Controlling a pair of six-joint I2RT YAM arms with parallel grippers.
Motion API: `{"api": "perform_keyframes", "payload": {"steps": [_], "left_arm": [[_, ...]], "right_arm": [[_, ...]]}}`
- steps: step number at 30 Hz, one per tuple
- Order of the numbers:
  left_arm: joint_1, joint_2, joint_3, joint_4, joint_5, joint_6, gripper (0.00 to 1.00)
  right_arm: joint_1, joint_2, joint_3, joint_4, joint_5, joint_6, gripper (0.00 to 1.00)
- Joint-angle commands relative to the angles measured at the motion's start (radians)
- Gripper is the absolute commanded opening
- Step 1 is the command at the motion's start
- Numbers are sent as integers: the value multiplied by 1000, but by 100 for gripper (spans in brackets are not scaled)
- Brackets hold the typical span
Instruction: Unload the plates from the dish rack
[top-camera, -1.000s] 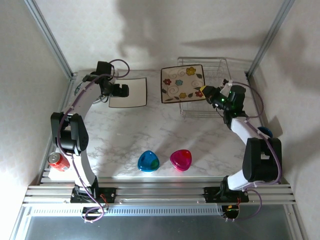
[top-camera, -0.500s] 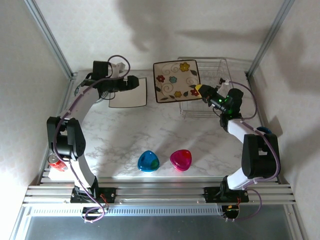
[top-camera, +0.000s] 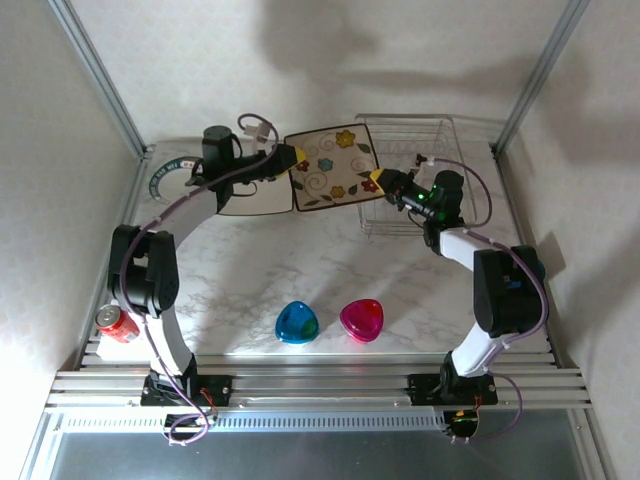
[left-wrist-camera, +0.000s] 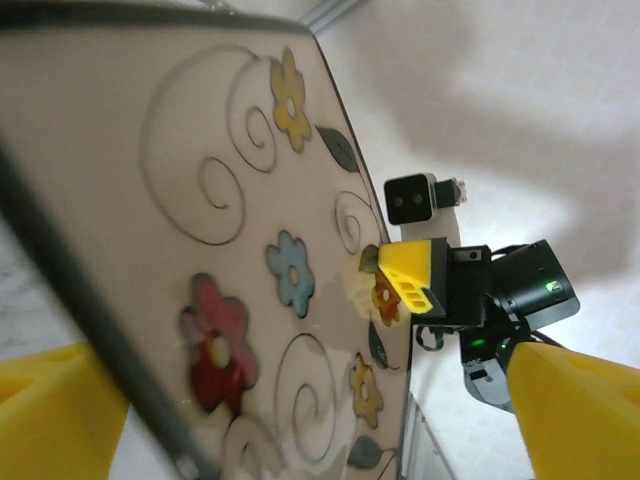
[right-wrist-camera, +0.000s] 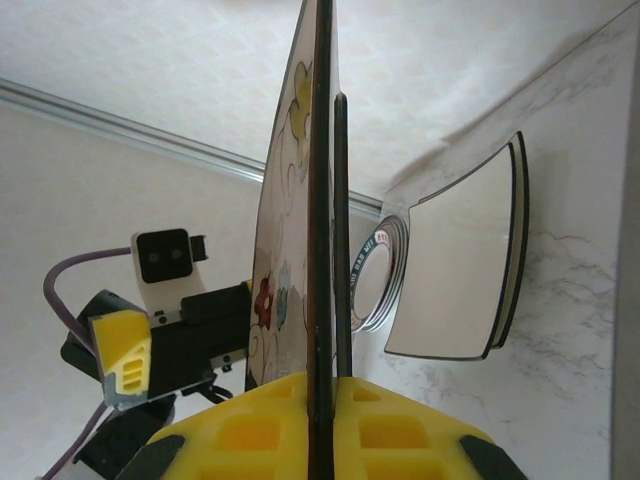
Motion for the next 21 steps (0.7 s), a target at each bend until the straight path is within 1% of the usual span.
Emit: {"api": "perform_keyframes", "payload": {"steps": [1,4,6,8,10,12,14,16,18,19,21], "left_arm": [[-4,17,-14,77,29,-43,88],[-3,17,-13,74,32,-46,75],[-2,16,-8,70,32,-47,64],[-1,18,-1,71,33,-51,49],[1,22,1,76,36,-58,39],[1,27,5,84,38,-65,32],[2,31,2,94,40,-73,23],[2,33,0,108,41,-83,17],[2,36,-10,132,44,-99,7],[2,37,-16,155,44,-116,1],[-1,39,-28,196,44,-145,0]], "right_arm": [[10,-10,101,222,-29,39,0],[15,6,115,222,-28,43,0],[18,14,120,223,-28,44,0],[22,20,120,227,-27,47,0],[25,23,117,228,-25,49,0],[27,26,117,229,-27,50,0],[29,28,120,230,-32,52,0],[30,29,124,228,-36,55,0],[31,32,126,225,-38,56,0],[32,35,128,223,-40,57,0],[37,40,133,212,-40,56,0]]}}
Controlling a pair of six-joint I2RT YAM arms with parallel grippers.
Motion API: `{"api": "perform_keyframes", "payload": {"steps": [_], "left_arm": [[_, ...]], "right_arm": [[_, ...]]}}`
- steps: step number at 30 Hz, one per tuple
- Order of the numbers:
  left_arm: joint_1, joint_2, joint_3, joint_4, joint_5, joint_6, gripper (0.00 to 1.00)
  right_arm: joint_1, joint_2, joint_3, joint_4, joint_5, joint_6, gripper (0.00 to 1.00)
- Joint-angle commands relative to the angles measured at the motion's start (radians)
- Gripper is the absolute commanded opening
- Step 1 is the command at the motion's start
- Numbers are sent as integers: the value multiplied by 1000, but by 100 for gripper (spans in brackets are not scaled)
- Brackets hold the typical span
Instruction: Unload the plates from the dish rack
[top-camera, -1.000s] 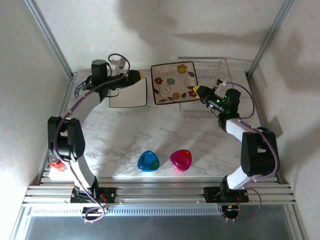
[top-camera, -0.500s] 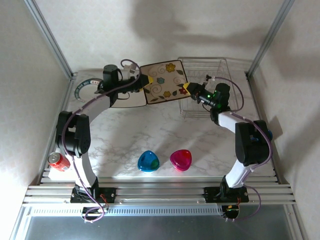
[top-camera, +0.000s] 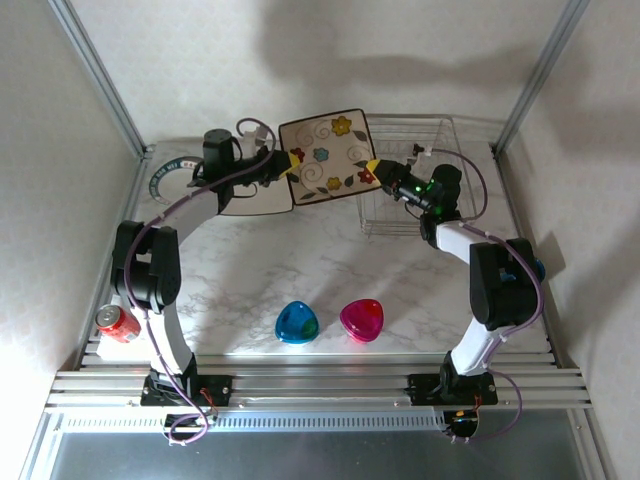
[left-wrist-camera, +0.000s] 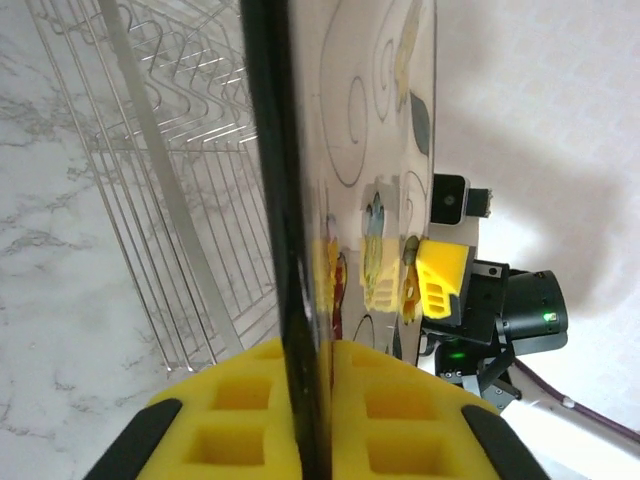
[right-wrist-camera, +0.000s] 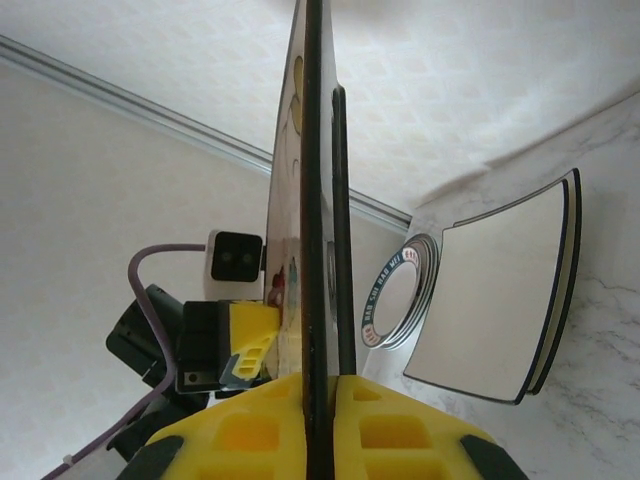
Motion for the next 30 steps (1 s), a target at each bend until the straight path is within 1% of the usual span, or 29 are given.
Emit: {"api": "perform_keyframes", "payload": {"steps": [1,2,3,4,5,6,7,8,10,13,15,17,21,23,25,27,30], "left_arm": [[-12,9,-21,164,52,6,0],[-13,11,-27,180,43,-6,0],[-12,10,-32,189,31,-12,0],[-11,8,-38,208,21,-24,0],[-10,7,-43,231,15,-43,0],[-9,6,-47,251,10,-60,0],[-6,6,-48,268,2,-75,0],[-2,4,-48,284,-4,-89,0],[7,-1,-52,322,-17,-121,0],[28,-13,-63,386,-40,-176,0],[41,-27,-72,402,-63,-190,0],[52,-51,-85,411,-95,-190,0],[63,-107,-130,425,-177,-174,0],[67,-143,-158,408,-242,-146,0],[74,-187,-201,412,-338,-126,0],[72,-227,-245,416,-431,-104,0],[74,-270,-312,470,-569,-112,0]], "right_arm": [[24,-7,71,116,-23,65,0],[23,-5,73,108,-22,63,0],[23,-1,76,100,-20,62,5],[24,0,81,87,-19,61,20],[23,1,85,76,-16,57,29],[24,1,89,61,-14,52,41],[24,-1,93,35,-7,43,61],[24,-5,99,3,0,27,76],[24,-18,111,-72,13,-10,99],[22,-50,144,-241,43,-110,99],[15,-78,183,-418,85,-209,99],[8,-106,243,-680,158,-357,99],[-13,-104,428,-1122,307,-622,99],[-24,-97,513,-1298,399,-725,99],[-30,-90,593,-1449,506,-819,99],[-32,-86,648,-1558,592,-891,99],[-41,-78,709,-1681,699,-972,99]]}}
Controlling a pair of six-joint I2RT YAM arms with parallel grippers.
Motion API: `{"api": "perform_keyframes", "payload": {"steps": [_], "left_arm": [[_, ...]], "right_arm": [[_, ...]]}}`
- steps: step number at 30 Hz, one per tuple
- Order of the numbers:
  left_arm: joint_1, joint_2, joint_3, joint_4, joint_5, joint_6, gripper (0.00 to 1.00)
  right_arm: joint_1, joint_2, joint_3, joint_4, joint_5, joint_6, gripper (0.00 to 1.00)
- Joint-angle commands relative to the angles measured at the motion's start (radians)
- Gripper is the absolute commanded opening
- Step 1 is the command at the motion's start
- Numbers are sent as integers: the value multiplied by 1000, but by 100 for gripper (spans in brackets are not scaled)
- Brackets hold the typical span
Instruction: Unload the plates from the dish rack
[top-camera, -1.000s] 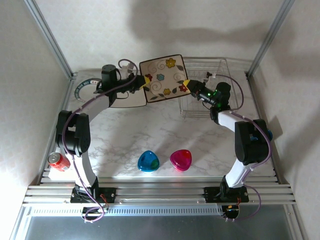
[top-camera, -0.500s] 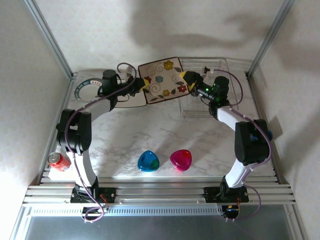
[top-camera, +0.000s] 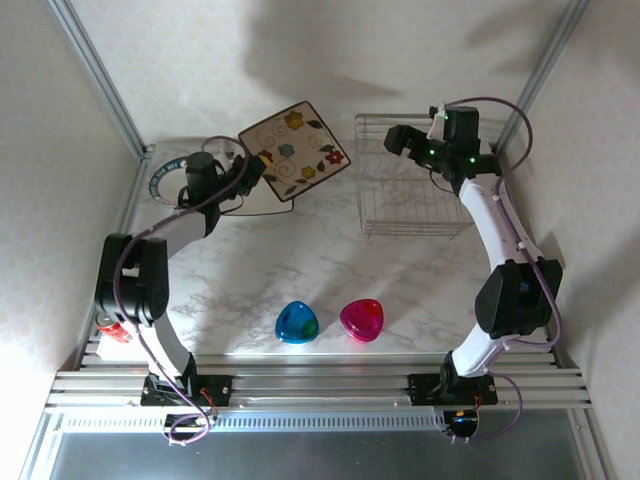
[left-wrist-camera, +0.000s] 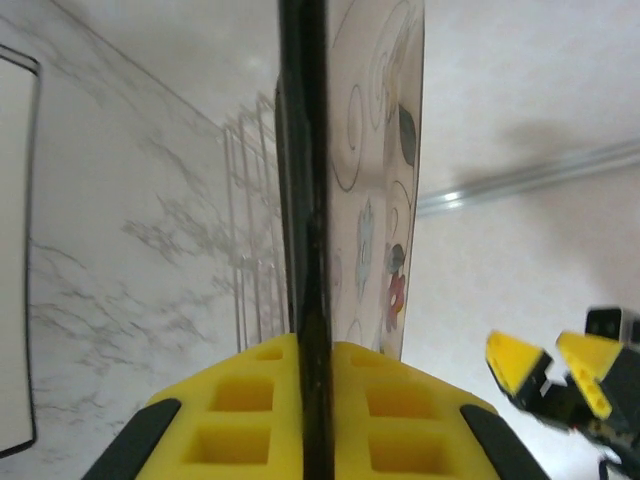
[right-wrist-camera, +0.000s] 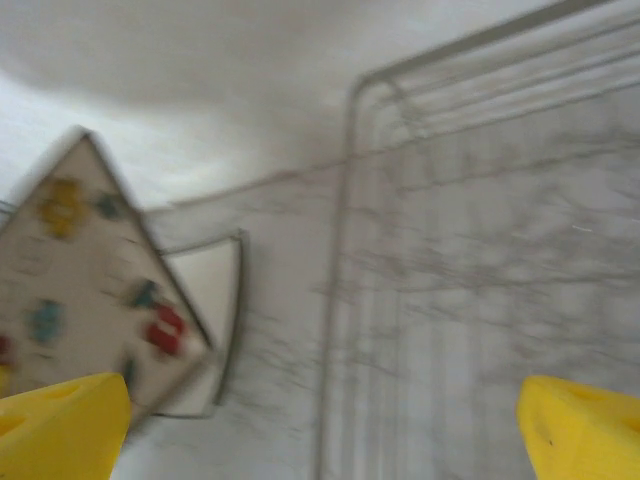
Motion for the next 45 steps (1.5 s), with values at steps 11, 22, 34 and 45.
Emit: {"api": "perform_keyframes", "payload": {"steps": [11,22,34,45], "left_arm": [[-44,-140,-272,584,-653,-174,0],[-182,-86,-355,677,-1102,-242,0],[-229,126,-271,715,-1173,-389,0],[-232,235,-199,704,-1131,-453,0]], "right_arm": [[-25,63,225,-504,348,-299,99],[-29,98,274,-531,319,-315,99],[-28,85,219,-502,293,-324,99],[-29,85,154,-452,264,-310,99]]}}
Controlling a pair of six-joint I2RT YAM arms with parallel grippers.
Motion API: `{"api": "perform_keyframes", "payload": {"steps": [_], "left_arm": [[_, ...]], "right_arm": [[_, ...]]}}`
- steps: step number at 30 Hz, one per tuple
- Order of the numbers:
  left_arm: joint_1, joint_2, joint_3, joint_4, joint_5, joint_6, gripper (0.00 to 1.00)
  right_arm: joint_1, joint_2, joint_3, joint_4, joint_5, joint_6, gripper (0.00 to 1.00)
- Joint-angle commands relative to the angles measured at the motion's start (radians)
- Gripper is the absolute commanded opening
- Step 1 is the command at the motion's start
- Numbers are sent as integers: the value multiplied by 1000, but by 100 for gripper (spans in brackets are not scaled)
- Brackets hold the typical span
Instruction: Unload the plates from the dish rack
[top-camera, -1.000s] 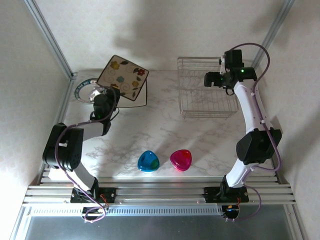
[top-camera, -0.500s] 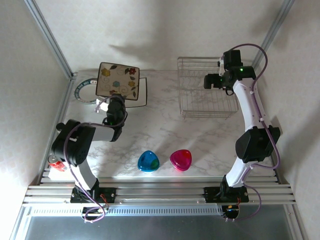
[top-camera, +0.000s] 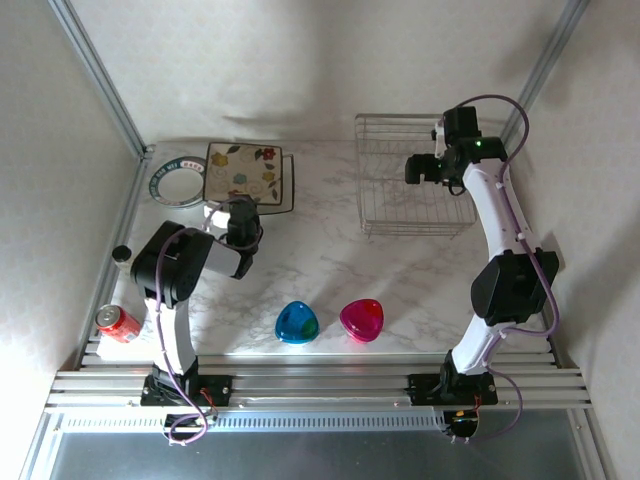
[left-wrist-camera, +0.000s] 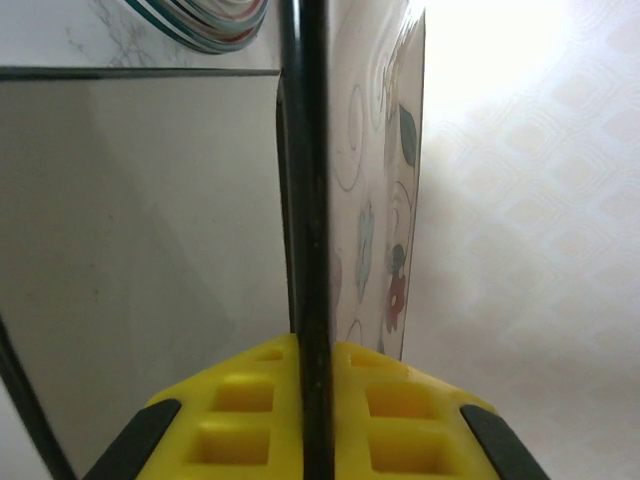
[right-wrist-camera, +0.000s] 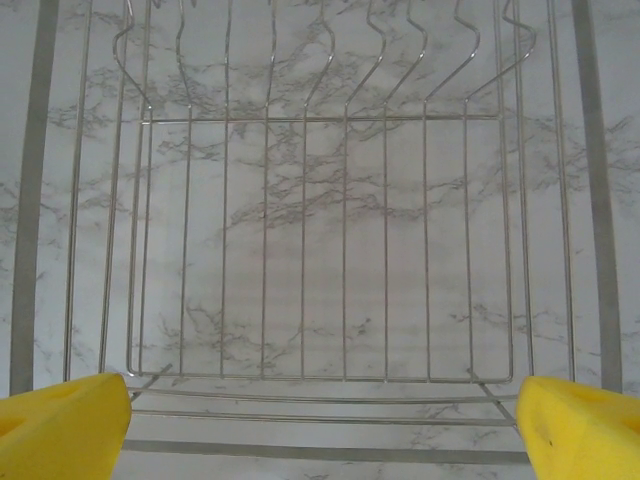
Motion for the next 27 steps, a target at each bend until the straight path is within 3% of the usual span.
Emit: {"api": "perform_keyframes", "payload": {"steps": [1,27], "left_arm": [[-13,-6,77,212,-7,-55,0],[-26,64,117,126,12,-148,0]], "right_arm": [[-5,-7,-21,28,-21,-4,99],[-4,-2,-41,55,-39,1,99]]}}
